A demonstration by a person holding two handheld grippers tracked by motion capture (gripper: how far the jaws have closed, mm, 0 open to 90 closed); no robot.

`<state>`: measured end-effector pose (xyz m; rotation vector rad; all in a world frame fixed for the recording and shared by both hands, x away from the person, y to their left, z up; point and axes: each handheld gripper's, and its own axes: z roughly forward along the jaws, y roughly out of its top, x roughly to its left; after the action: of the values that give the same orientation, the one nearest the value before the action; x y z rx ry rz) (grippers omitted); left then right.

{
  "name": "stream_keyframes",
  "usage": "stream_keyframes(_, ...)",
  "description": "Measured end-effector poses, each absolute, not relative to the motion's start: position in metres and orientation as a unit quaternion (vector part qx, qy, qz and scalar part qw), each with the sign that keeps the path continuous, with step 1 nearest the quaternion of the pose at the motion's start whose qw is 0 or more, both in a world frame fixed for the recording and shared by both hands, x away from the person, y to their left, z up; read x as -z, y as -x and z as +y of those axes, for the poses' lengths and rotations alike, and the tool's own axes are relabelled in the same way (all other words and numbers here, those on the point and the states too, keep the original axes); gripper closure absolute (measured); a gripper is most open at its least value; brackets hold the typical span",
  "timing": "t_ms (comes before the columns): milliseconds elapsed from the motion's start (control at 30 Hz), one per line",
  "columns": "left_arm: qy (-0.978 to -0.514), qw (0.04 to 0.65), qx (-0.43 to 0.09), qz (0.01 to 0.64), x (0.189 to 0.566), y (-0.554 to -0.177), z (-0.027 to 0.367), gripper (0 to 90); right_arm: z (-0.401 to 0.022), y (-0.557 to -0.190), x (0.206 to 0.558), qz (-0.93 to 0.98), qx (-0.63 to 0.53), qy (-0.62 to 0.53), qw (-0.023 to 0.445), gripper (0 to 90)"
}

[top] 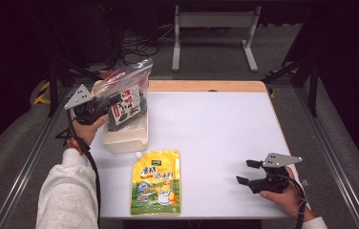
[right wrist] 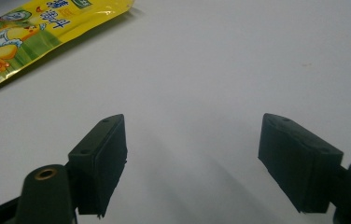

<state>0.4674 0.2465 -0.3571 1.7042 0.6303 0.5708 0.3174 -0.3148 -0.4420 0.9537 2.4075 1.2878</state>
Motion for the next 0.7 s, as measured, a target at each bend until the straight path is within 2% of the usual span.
stream_keyframes(100,-0.738,0.571,-0.247,0.261,0.3562,-0.4662,0.2416,84.6,-0.3147,-0.318,0.4418,0.826,-0.443,-0.327,0.124,23.1)
stream_keyframes(267,-0.725,0.58,-0.248,0.278,0.3606,-0.4675,0.2466,84.6,-0.3139,-0.3179,0.441,0.826,-0.443,-0.325,0.125,23.2)
stream_keyframes(700,-0.72,0.591,-0.241,0.273,0.366,-0.4666,0.246,84.3,-0.3146,-0.3173,0.4401,0.826,-0.444,-0.324,0.125,23.2)
